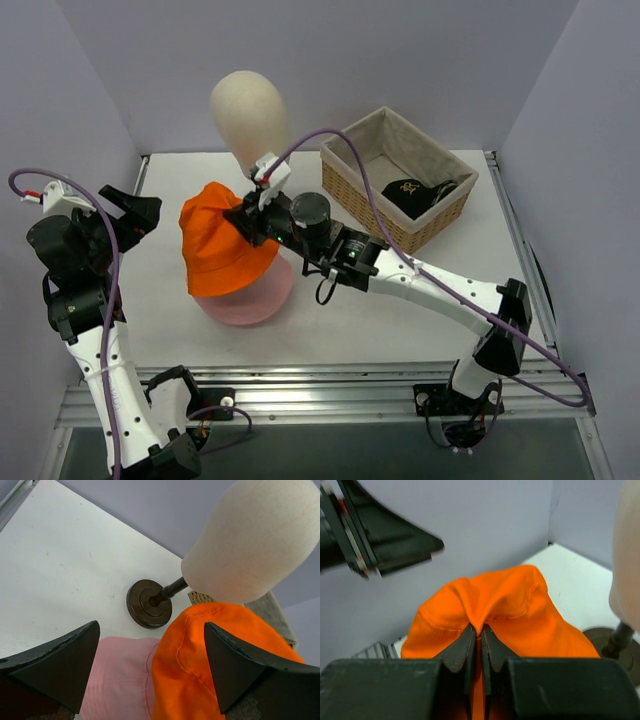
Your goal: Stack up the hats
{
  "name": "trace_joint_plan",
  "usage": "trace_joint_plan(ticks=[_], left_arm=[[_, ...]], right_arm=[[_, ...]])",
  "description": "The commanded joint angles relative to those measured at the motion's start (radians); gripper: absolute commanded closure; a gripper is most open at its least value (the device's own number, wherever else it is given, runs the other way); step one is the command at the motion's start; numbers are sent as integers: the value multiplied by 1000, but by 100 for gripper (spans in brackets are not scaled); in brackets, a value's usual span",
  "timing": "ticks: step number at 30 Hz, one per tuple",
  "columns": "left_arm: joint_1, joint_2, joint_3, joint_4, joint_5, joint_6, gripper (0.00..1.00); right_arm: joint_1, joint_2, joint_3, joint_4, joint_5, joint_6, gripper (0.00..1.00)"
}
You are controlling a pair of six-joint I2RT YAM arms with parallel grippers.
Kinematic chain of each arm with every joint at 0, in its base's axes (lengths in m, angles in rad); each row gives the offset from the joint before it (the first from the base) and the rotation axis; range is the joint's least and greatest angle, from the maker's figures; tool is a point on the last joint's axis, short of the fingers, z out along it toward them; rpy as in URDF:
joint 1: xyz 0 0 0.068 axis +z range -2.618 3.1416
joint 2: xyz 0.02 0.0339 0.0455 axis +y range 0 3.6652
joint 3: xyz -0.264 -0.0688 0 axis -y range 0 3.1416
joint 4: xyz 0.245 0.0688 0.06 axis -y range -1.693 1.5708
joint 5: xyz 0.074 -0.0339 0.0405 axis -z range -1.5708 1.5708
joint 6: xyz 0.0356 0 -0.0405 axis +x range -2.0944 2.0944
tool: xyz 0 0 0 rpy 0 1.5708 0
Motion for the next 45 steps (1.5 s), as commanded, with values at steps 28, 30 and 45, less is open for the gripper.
trace_joint_plan(ticks=[28,30,45], left_arm=[[16,38,44,70,-33,15,6],[16,32,36,71,-32,15,6],[16,21,-101,170,51,-14,6]], right_arm=[[9,77,145,-14,33,-28,100],[12,59,120,-26,33,-19,100],[22,-80,-185,113,102,55,95]])
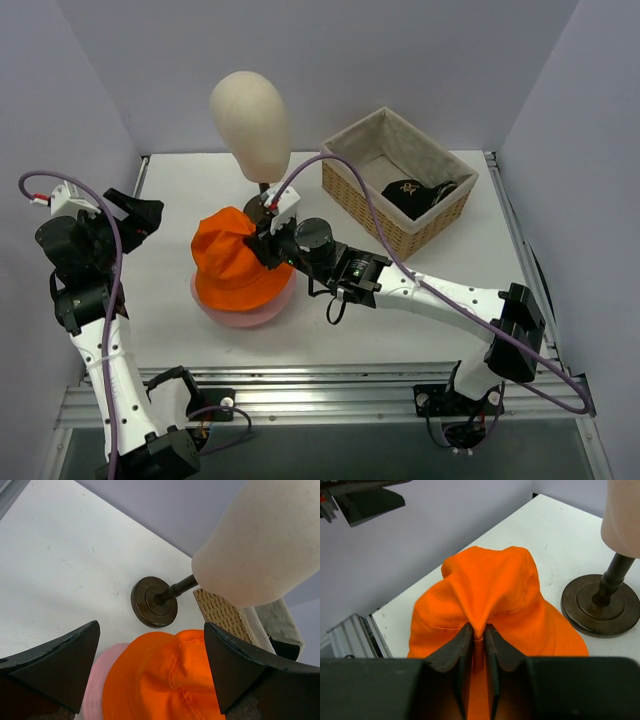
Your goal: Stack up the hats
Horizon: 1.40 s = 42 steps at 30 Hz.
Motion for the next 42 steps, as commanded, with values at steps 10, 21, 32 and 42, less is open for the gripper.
trace_joint_plan(ticks=[10,21,32,42], left_arm=[[9,33,-148,125,142,-16,5],[11,39,-306,158,133,-70,5],[11,68,-456,284,171,-134,9],[52,53,-587,376,171,-234,9]], right_arm=[[12,-159,-138,98,88,152,62],[-43,-332,-392,142,174,426,63],[-195,-306,-561,389,-14,576,64],[-249,-174,-598,564,-142,679,62]])
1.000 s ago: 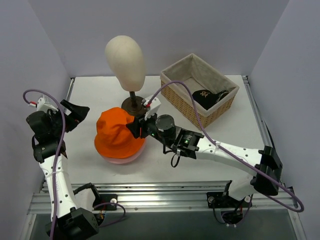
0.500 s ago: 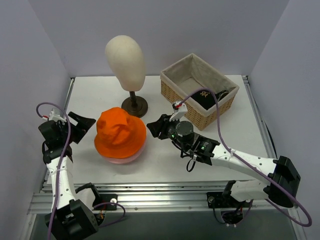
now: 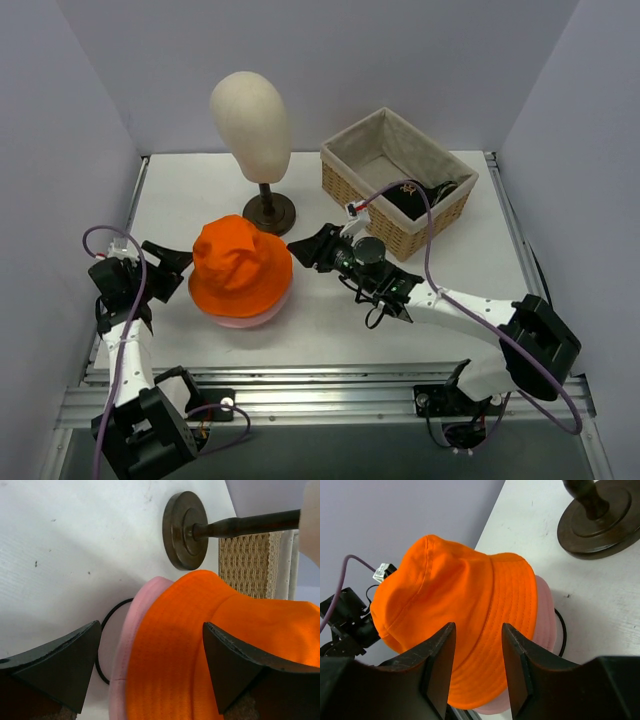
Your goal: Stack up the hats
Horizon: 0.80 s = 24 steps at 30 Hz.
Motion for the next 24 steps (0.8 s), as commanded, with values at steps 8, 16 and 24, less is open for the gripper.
trace_joint_plan(ticks=[8,16,24], left_arm=[[36,-36,-66,160,14,-77,10],[36,-26,-89,220,39,-95,28],[36,-39,-109,251,50,-98,62]], right_arm=[[-37,84,-45,218,-48,100,61],[-39,171,-55,306,-51,140,60],[-37,196,-66,336,-39,150,59]])
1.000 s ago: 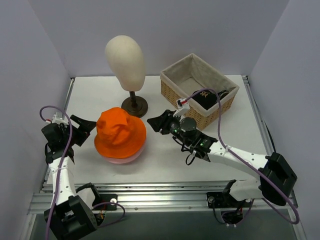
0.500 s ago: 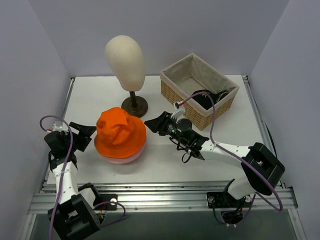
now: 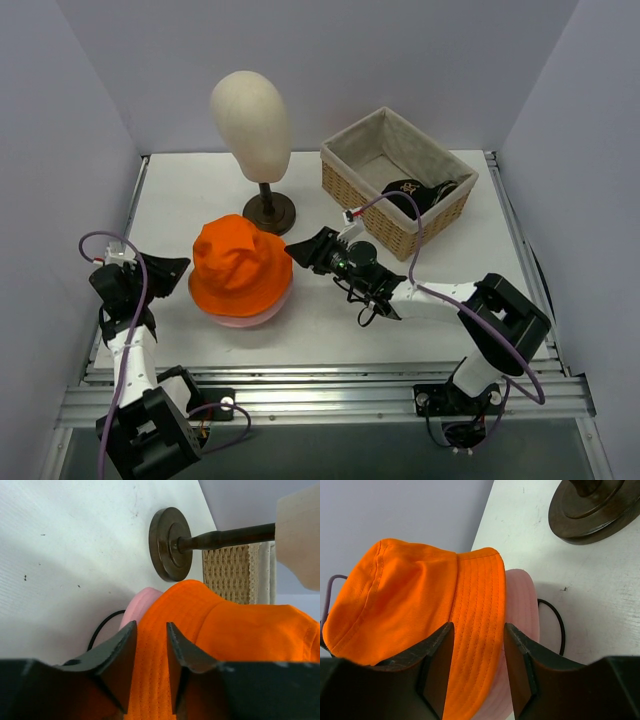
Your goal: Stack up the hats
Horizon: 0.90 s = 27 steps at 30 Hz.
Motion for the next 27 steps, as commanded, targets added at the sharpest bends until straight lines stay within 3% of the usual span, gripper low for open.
trace_joint_plan(ticks=[1,6,12,15,20,27], left_arm=[[8,-17,-12,78,25,3,65],[8,-12,-28,98,25,-4,79],[8,-24,-29,81,19,-2,82],[8,-35,-14,15,2,19,56],[8,-64,-3,-34,-54,23,40],[6,-55,-9,-37,-62,30,30]], right_arm=[[-2,0,-8,91,13,6,59],[-1,0,-21,98,20,16,57],[5,23,-28,109,20,20,56],[5,33,-35,124,17,22,55],[7,50,-37,147,14,28,55],[15,76,-34,186,7,37,55]])
